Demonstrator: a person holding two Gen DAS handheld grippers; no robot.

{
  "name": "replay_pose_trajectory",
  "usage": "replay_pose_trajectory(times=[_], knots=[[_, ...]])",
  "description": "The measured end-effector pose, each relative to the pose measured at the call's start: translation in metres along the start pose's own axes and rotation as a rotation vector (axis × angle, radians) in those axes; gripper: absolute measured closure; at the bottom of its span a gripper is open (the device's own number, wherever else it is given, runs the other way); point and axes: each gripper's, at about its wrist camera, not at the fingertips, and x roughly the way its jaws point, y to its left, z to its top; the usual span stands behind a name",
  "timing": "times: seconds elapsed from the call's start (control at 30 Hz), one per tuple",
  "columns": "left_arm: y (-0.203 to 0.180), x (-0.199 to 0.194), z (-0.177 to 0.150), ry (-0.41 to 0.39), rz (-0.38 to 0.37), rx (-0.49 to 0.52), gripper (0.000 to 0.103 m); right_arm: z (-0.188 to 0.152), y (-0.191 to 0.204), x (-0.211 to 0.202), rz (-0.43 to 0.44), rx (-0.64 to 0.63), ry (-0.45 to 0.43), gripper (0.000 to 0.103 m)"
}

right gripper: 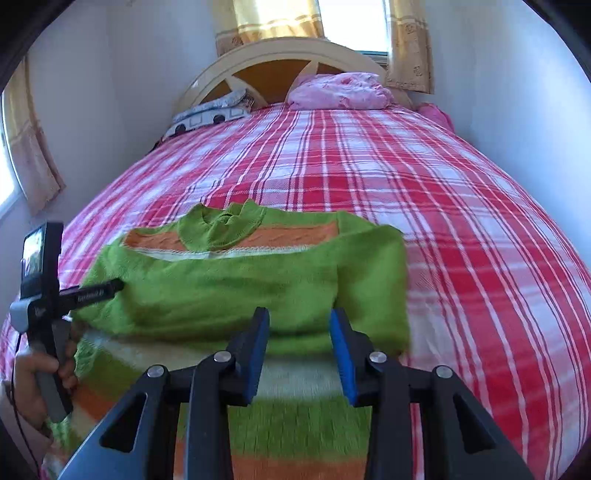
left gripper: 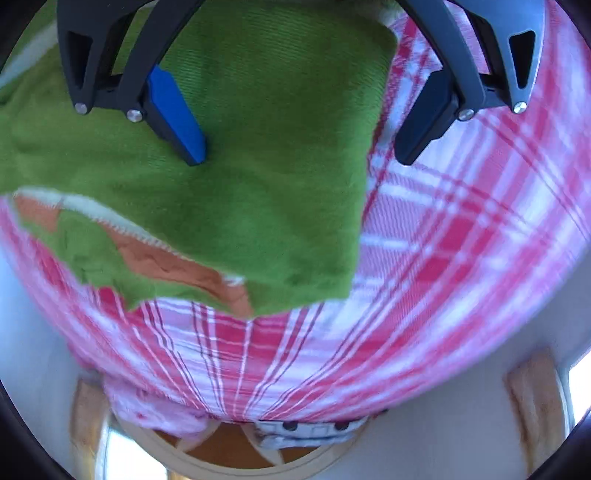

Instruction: Fold small clothes

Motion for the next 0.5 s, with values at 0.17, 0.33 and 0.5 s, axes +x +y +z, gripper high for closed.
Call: replay_pose_trajectory(times=[0.17,0.33,0.5], knots=[[0.015,0.001,0.003,0.004,0.064,-0.058,0.000,-0.002,-0.001,0.065,-0.017,-0.003,0.151,0.078],[-0.005,0.001,0.002,-0.035,0.167,0.018,0.000,0.012,-0.020,0.083,-0.013,0.122,0.123,0.080],[0.003,0.006,0.008,-0.032,0.141,-0.001,0.000,0.017,-0.012,0.090,-0.058,0.058,0.103,0.080]])
